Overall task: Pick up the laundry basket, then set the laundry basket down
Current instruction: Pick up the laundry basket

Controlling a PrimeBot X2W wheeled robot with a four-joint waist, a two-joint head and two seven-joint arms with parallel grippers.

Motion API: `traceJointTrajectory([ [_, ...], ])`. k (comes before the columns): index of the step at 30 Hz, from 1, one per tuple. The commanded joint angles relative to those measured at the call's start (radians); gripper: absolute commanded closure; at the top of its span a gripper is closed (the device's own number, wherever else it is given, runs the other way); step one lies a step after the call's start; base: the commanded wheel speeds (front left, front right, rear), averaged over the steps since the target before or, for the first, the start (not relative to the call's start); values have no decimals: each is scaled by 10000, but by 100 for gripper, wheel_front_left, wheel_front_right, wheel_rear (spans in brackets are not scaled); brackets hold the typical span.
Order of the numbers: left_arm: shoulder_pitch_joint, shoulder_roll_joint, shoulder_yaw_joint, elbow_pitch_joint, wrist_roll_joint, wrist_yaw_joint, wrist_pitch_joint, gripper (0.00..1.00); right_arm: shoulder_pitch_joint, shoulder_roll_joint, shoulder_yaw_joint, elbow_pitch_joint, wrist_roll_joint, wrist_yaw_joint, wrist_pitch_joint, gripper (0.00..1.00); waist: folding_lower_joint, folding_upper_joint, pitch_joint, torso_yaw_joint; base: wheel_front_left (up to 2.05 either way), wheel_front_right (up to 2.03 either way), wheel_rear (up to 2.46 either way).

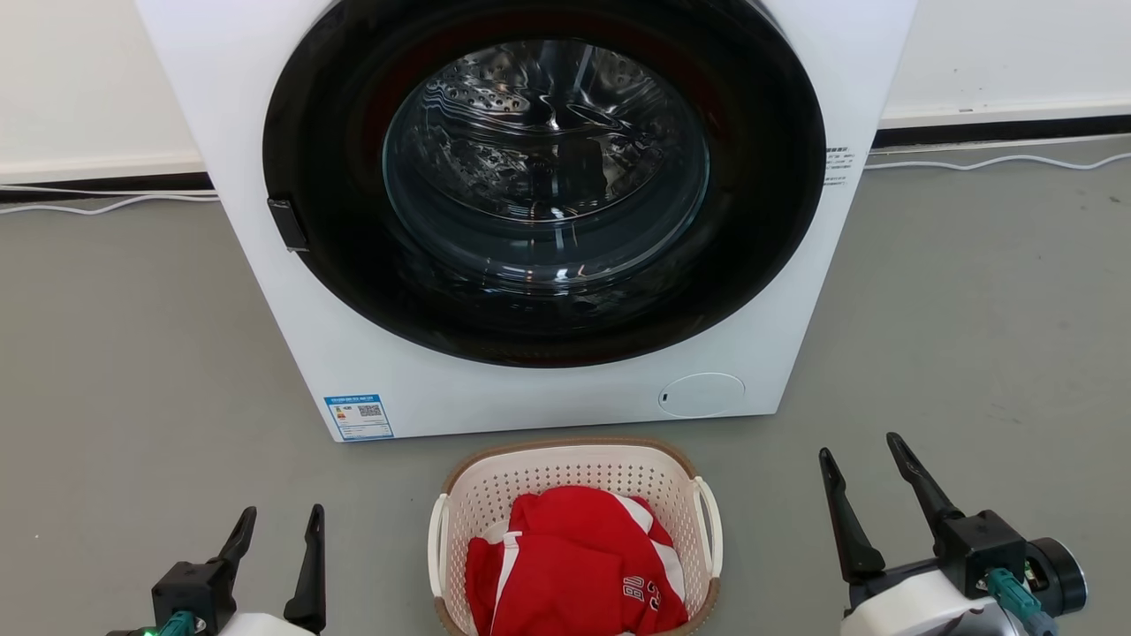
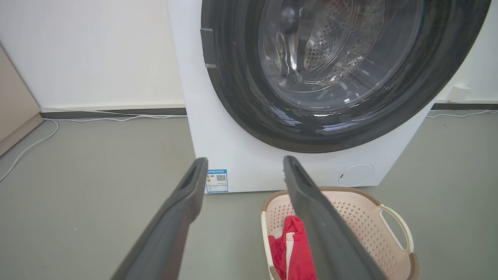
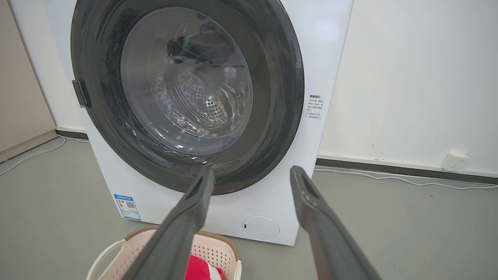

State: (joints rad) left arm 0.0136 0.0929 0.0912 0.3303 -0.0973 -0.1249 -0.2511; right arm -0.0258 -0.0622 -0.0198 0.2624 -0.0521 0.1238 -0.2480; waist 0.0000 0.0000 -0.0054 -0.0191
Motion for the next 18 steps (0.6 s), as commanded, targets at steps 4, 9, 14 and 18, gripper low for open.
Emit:
traceJointTrajectory([
  [4,-214,130,315,-197,59,-58,-107,0,-319,-23,217,-236,9,69,-137,0,0,0,37,-13,0,0,0],
  [9,-246,153,330,-181,44,-58,-107,0,-323,12,219,-242,9,69,-137,0,0,0,99,-47,0,0,0],
  [14,-306,140,308,-191,46,-58,-107,0,-349,40,140,-250,31,69,-137,0,0,0,223,-43,0,0,0],
  [18,-558,128,172,-139,-20,-58,-107,0,-490,64,93,-171,72,69,-137,0,0,0,608,7,0,0,0],
])
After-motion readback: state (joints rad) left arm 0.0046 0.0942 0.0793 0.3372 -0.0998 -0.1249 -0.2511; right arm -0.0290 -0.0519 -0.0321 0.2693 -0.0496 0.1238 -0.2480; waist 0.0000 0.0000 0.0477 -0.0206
